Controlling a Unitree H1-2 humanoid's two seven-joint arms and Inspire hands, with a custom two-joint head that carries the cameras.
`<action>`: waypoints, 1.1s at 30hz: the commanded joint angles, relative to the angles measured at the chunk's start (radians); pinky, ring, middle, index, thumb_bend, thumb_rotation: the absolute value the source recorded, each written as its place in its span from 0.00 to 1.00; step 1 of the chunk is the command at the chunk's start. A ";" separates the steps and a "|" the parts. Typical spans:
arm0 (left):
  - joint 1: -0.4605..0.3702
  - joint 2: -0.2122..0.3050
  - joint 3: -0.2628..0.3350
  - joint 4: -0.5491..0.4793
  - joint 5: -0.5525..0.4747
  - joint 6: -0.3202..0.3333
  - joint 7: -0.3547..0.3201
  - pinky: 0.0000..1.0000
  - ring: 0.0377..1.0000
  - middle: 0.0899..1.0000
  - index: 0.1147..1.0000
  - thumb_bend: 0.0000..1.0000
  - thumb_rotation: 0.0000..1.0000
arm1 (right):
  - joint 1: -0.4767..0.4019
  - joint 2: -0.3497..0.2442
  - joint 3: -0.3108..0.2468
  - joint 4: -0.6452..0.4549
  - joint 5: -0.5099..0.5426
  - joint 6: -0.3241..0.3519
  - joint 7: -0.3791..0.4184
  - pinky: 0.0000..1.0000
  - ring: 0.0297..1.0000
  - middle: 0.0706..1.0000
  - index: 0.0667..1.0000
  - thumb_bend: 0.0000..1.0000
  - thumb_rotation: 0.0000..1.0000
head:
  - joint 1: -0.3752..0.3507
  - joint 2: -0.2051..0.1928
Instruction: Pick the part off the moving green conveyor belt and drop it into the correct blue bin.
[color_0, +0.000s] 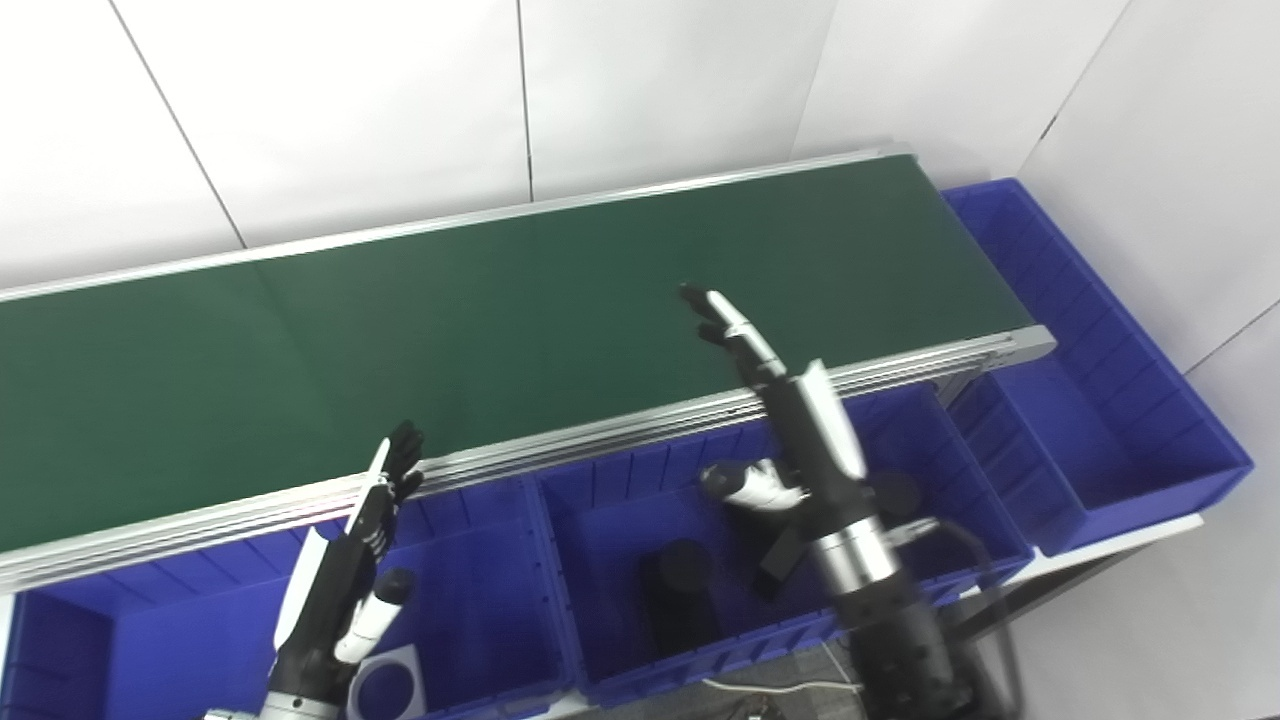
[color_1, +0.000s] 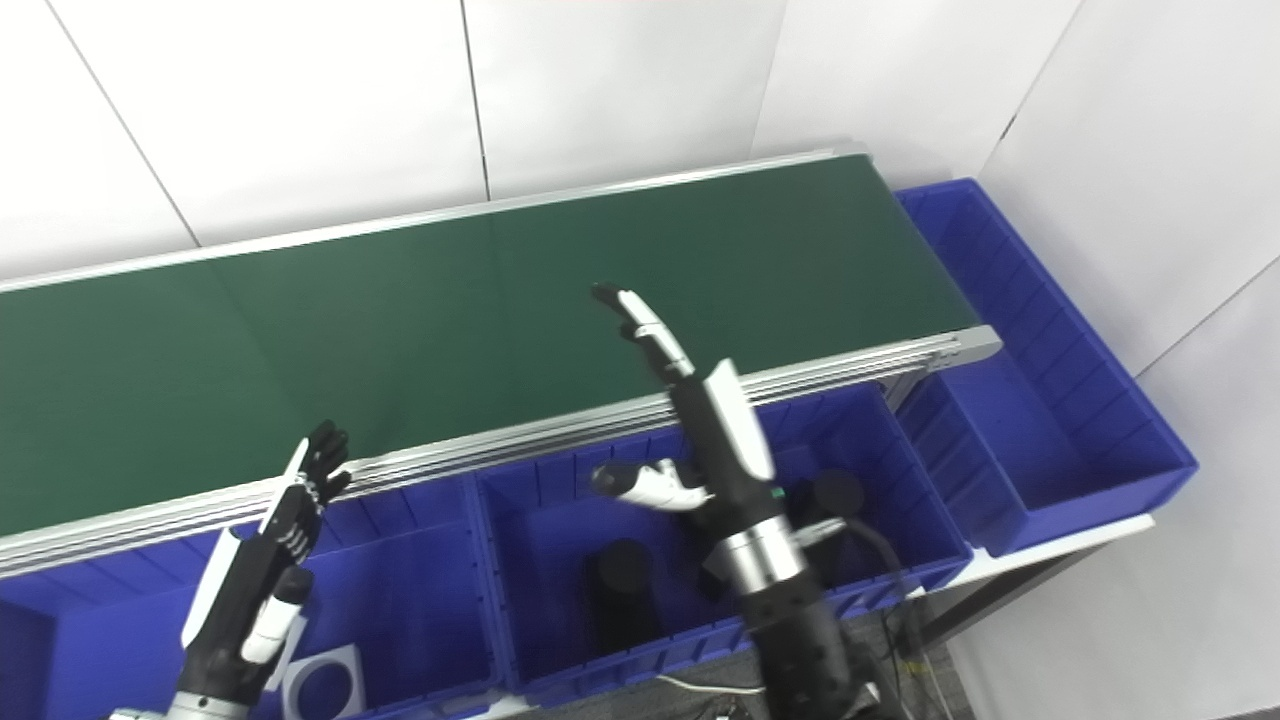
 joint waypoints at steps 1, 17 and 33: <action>-0.006 -0.001 -0.011 -0.016 0.006 -0.034 0.024 0.96 0.99 0.99 1.00 0.72 0.96 | -0.020 0.018 0.010 0.017 -0.007 -0.082 -0.003 1.00 1.00 0.99 0.96 1.00 1.00 | 0.036 -0.006; 0.008 0.010 -0.137 0.033 0.102 -0.034 0.188 1.00 1.00 0.98 1.00 0.81 0.96 | -0.010 0.007 0.066 0.257 0.092 -0.190 0.011 1.00 1.00 1.00 0.97 0.97 1.00 | 0.235 -0.055; -0.010 0.032 -0.204 0.077 0.091 -0.034 0.257 1.00 1.00 0.99 1.00 0.81 0.94 | -0.011 -0.007 0.085 0.324 0.115 -0.191 0.000 0.99 1.00 0.98 0.97 1.00 1.00 | 0.254 -0.092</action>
